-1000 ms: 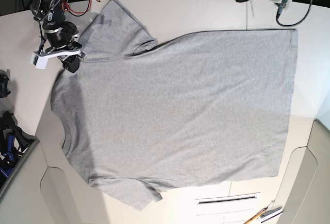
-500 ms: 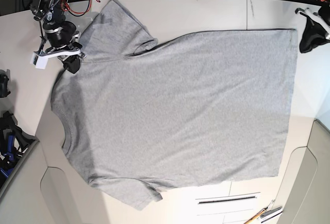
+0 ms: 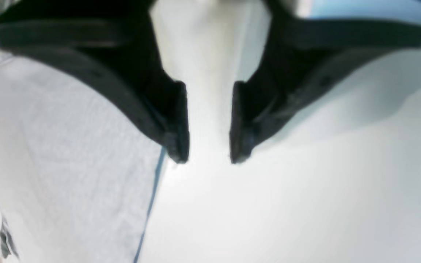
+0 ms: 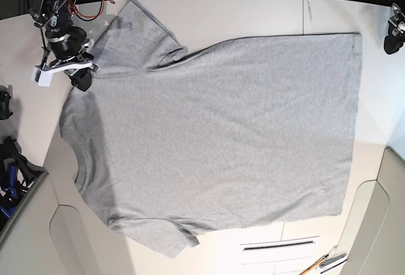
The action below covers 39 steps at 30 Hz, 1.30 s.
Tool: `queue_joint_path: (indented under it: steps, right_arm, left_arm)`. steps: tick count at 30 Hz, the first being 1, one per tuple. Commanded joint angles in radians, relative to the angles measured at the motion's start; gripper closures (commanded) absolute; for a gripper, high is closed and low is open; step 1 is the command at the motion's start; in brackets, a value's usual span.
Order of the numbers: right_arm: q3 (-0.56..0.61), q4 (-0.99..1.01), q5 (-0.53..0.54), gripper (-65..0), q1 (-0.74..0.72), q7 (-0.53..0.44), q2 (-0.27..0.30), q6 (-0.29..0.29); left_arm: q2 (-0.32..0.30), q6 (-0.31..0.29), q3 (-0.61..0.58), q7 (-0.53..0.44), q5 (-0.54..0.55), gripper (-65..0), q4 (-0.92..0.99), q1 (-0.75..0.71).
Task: Fold the T-shirt properly
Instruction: 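Move the left gripper to the hem corner and pinch both corners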
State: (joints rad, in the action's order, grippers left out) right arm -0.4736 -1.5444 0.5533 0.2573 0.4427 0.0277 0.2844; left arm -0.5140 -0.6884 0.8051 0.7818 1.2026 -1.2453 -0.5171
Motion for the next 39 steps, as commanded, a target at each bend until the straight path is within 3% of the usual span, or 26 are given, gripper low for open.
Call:
queue_joint_path:
  steps: [1, 9, 16, 21, 27, 39]
  right_arm:
    - [-0.002, -0.015, 0.014, 0.0, -0.004, -0.019, 0.008, 0.011]
    - [-0.002, -0.015, 0.012, 0.0, -0.004, -0.019, 0.008, 0.011]
    - [-0.002, -0.015, 0.015, 0.0, -0.004, -0.019, 0.008, 0.011]
    - [-0.002, -0.015, 0.015, 0.0, -0.005, -0.019, 0.008, 0.011]
    - [-0.002, -0.015, 0.015, 0.0, -0.004, -0.019, 0.008, 0.011]
    - [-0.002, -0.015, 0.015, 0.0, -0.004, -0.019, 0.008, 0.011]
  left_arm:
    - [-0.023, -0.01, 0.012, -0.016, 0.029, -25.9, -0.004, -0.003]
    - [-0.007, -0.01, -0.033, 0.045, 0.105, -27.1, -0.003, 0.0]
    - [0.019, -0.01, -0.12, -0.05, -0.045, -27.1, 0.005, 0.042]
    - [0.048, 0.023, -0.12, -0.033, -0.074, -27.1, 0.005, 0.051]
    - [0.089, 0.022, -0.12, 0.087, 0.0, -27.1, 0.005, 0.018]
    - [0.123, 0.019, -0.124, 0.114, 0.058, -27.1, 0.005, -0.021]
